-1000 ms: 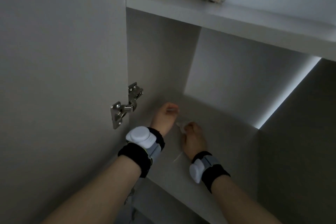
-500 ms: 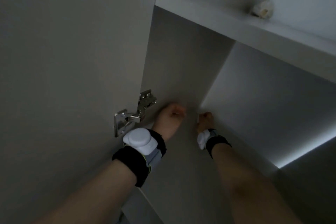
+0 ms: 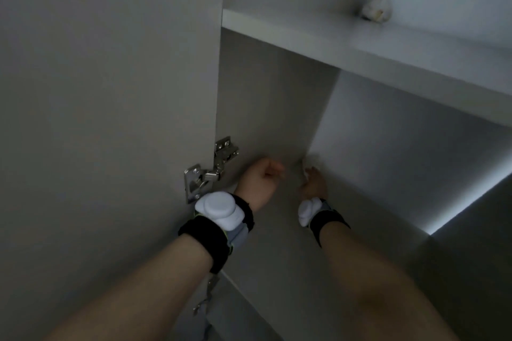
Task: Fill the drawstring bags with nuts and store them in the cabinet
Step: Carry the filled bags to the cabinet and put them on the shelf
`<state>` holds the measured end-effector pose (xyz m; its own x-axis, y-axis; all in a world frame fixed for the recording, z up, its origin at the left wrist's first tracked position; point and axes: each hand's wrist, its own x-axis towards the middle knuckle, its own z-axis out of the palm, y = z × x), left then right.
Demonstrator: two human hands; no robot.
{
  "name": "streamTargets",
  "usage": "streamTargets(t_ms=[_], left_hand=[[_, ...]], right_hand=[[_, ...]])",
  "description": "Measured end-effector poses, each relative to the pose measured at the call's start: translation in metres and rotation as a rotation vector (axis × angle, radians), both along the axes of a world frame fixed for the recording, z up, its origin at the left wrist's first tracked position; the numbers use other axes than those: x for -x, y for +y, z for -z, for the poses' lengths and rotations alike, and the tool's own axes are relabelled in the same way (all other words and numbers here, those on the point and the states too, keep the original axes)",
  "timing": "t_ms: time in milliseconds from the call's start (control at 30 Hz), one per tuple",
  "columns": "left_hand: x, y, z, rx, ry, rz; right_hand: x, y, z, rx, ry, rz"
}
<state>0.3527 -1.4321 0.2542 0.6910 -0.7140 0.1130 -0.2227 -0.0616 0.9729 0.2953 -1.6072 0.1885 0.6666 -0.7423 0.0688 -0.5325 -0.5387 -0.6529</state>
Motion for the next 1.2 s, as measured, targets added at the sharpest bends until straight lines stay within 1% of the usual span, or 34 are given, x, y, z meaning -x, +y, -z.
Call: streamTargets(t_ms=[33, 133, 167, 233, 333, 500, 633, 733, 800, 867, 1033, 1067, 1167, 1200], left_hand=[[0.002, 0.004, -0.002, -0.02, -0.033, 0.005], [0.009, 0.029, -0.003, -0.09, -0.131, 0.043], [0.015, 0.042, -0.001, -0.118, -0.189, 0.067], [0.018, 0.054, 0.007, -0.183, -0.27, 0.079], [0.032, 0.08, 0.014, -0.192, -0.319, 0.101], [0.055, 0.129, 0.036, -0.222, -0.412, 0.184], [0.076, 0.188, 0.042, -0.236, -0.42, 0.112], [0.084, 0.222, 0.04, -0.265, -0.452, 0.076], [0.099, 0.25, 0.039, -0.293, -0.463, 0.004], [0.115, 0.28, 0.041, -0.319, -0.43, -0.081], [0.17, 0.354, 0.063, -0.351, -0.315, -0.288], [0.173, 0.354, 0.061, -0.354, -0.3, -0.295], [0.209, 0.415, 0.066, -0.39, -0.27, -0.442], [0.21, 0.416, 0.067, -0.39, -0.254, -0.449]], right_hand=[[0.004, 0.015, 0.001, -0.028, -0.089, 0.019], [0.025, 0.074, -0.017, -0.012, -0.151, 0.013], [0.032, 0.089, -0.014, 0.011, -0.162, 0.015], [0.041, 0.107, -0.012, 0.034, -0.149, -0.003], [0.062, 0.14, -0.012, 0.029, -0.16, -0.019], [0.09, 0.183, 0.0, -0.069, -0.087, -0.012], [0.108, 0.229, 0.003, -0.09, -0.037, -0.137], [0.112, 0.247, 0.003, -0.098, -0.074, -0.177], [0.12, 0.266, 0.004, -0.121, -0.076, -0.241], [0.13, 0.287, 0.008, -0.15, -0.068, -0.303], [0.164, 0.346, 0.032, -0.299, -0.005, -0.438], [0.162, 0.349, 0.031, -0.312, -0.024, -0.429], [0.168, 0.414, 0.037, -0.331, -0.016, -0.578], [0.169, 0.417, 0.036, -0.323, -0.009, -0.586]])
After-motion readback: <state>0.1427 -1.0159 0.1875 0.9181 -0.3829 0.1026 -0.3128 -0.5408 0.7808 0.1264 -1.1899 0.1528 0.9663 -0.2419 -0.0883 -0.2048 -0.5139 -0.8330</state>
